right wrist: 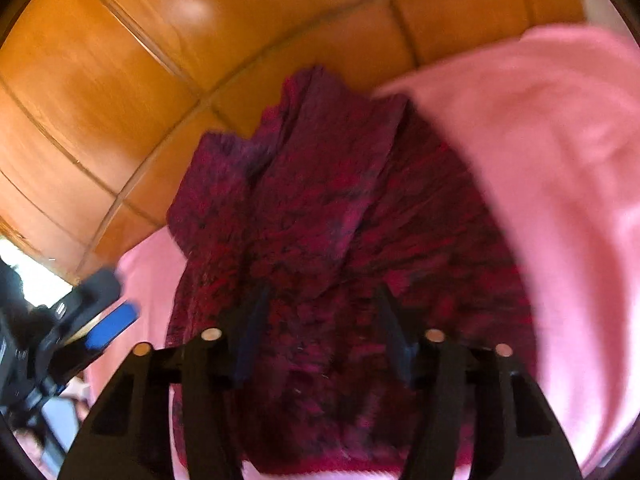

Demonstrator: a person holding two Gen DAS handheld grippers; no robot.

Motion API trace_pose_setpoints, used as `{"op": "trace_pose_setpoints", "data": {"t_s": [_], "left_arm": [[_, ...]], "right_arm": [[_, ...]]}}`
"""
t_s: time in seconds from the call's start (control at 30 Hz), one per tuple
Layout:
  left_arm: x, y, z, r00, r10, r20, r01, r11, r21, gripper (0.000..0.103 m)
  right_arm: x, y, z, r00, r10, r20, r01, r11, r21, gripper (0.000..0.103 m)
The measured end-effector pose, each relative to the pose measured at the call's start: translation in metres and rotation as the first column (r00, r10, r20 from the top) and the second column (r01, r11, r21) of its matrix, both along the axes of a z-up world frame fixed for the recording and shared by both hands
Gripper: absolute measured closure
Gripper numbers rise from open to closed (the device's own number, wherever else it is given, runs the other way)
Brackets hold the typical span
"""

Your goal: Fold small clothes

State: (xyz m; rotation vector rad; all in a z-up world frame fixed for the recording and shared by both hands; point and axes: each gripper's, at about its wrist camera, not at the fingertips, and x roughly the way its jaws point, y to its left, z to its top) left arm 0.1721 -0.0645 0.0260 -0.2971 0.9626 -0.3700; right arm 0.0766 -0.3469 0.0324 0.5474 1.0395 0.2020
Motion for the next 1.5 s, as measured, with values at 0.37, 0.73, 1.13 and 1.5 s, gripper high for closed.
{"op": "trace_pose_setpoints", "data": {"t_s": [0.37,0.73,1.13,1.5], "left_arm": [[0.043,0.026,-0.048,0.995,-0.044,-0.092,0.039,0.998,-0.054,0.086],[0.040,0.216,0.020,0.963,0.262,0.058,-0.247,0.950,-0.192,0.087],[0.098,0.321,-0.003,0.763,0.644,0.053,-0.644,0.750,0.150,0.062],[0.003,0.247,-0.057,0.898,0.437,-0.050,-0.439,0.898,-0.027,0.058]], "right_arm": [[0.031,0.021,-0.022,0.991,0.130,-0.018,-0.127,0.983,0.131,0.091],[0.030,-0.066,0.079,0.969,0.004,0.246,0.013,0.998,-0.069,0.095],[0.125,-0.192,0.046,0.942,-0.312,0.123,0.335,0.869,-0.363,0.062],[0.019,-0.035,-0.002,0.973,0.225,-0.053,-0.229,0.969,-0.092,0.034]]}}
